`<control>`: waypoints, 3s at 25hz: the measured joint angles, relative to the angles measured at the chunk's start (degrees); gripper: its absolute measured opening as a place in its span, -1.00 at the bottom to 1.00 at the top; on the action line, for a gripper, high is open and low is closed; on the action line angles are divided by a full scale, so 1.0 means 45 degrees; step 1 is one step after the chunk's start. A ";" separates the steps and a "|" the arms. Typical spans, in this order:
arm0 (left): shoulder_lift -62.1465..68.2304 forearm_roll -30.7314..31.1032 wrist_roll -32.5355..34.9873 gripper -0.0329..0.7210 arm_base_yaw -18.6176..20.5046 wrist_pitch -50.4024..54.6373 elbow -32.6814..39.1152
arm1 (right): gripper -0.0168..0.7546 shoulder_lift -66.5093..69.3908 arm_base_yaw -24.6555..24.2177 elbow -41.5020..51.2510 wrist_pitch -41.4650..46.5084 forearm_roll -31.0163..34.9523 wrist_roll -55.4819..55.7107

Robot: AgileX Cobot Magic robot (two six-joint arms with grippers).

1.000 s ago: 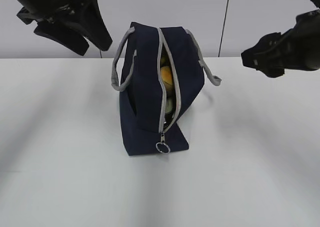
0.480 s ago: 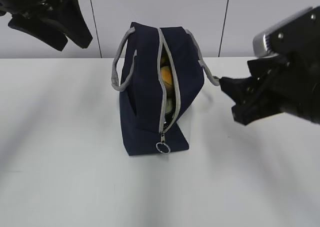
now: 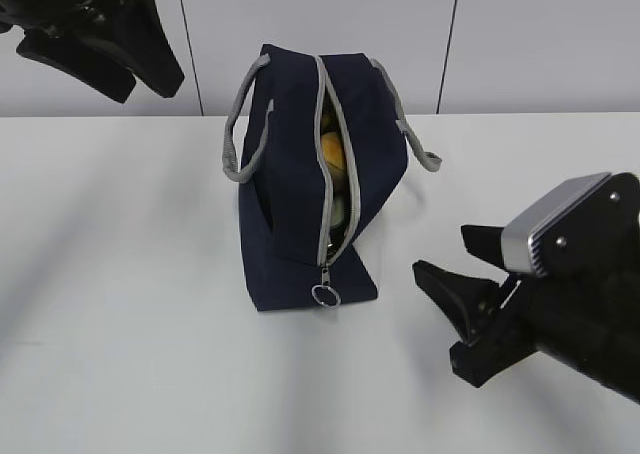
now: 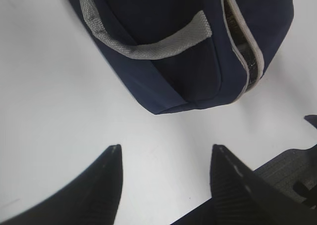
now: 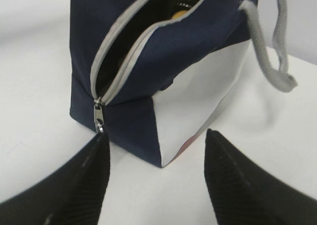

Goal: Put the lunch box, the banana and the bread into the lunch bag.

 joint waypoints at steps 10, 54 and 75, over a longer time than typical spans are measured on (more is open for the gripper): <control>0.0000 0.0000 -0.0137 0.21 0.0000 0.0000 0.0000 | 0.17 0.4432 0.0000 0.0032 -0.5073 -0.2309 0.0624; 0.0000 0.0024 -0.0233 0.21 0.0000 0.0000 0.0000 | 0.06 0.7783 0.0008 -0.3165 -0.3700 -0.3360 0.2920; 0.0000 0.0024 -0.0233 0.21 0.0000 0.0000 0.0000 | -0.49 0.8085 0.0008 -0.3554 -0.3471 -0.3360 0.3465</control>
